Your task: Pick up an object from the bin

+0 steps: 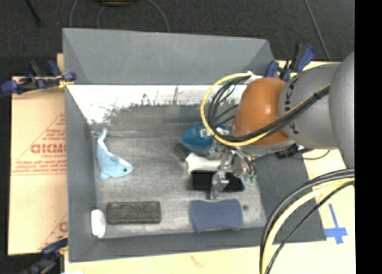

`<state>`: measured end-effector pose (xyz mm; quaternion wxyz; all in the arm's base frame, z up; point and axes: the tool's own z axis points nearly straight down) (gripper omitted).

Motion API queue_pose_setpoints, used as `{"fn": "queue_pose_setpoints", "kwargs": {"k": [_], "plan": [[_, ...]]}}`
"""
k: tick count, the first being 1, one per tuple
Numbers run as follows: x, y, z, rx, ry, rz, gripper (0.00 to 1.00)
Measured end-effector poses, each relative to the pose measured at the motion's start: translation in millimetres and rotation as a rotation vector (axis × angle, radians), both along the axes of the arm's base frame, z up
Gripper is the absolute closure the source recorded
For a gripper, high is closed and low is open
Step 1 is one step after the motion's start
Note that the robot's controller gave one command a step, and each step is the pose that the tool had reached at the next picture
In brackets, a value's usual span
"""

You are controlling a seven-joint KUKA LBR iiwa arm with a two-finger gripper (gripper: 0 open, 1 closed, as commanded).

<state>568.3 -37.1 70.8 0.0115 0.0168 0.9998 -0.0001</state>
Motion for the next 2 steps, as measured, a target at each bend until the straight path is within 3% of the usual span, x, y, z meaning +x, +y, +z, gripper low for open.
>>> {"fn": "queue_pose_setpoints", "kwargs": {"k": [2], "plan": [[-1.1, -0.1, 5.3, 0.0, 0.008, 0.001, 1.0]]}}
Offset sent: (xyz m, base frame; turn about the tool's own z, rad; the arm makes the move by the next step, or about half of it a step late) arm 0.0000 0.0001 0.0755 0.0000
